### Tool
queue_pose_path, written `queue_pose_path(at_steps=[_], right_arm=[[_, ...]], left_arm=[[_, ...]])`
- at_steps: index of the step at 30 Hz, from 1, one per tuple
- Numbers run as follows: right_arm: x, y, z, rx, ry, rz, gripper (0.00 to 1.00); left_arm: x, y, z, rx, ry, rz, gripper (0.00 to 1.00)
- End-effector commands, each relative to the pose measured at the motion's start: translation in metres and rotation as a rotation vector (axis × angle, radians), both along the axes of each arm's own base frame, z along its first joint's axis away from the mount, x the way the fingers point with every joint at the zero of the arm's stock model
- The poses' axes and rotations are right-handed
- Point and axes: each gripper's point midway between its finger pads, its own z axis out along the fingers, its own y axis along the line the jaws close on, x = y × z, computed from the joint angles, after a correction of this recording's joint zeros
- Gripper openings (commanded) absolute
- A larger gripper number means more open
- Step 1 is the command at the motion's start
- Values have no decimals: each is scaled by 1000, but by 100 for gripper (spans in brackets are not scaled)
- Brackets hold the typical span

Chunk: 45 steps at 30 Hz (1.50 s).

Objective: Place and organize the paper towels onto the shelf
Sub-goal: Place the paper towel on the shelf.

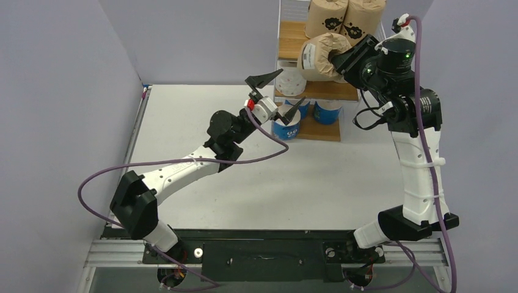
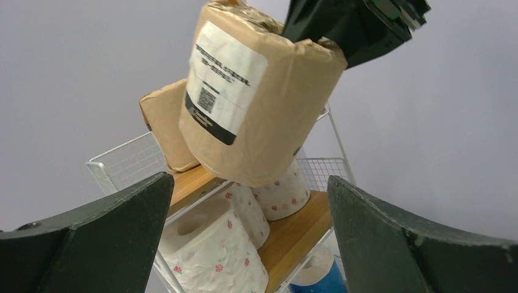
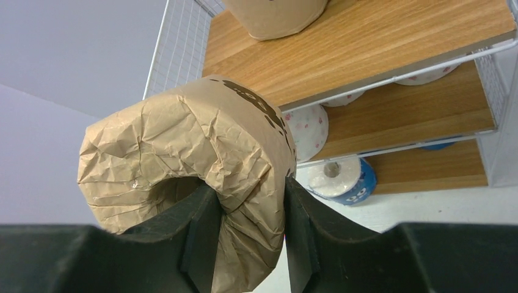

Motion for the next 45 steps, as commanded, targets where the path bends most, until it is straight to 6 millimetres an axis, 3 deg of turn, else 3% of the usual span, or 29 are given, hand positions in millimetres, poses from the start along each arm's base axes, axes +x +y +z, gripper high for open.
queue_pose_path(at_steps=[1, 12, 31, 39, 45], right_arm=[[8, 4, 53, 128, -158, 0, 34], [37, 8, 49, 162, -169, -25, 34], [67, 10, 34, 178, -145, -48, 34], [76, 14, 25, 180, -125, -37, 36], [76, 14, 27, 185, -130, -38, 44]], left_arm=[[-2, 1, 35, -48, -132, 23, 96], [13, -10, 36, -124, -141, 37, 96], [48, -20, 47, -202, -153, 141, 96], [62, -27, 47, -196, -139, 154, 96], [68, -27, 47, -192, -129, 165, 96]])
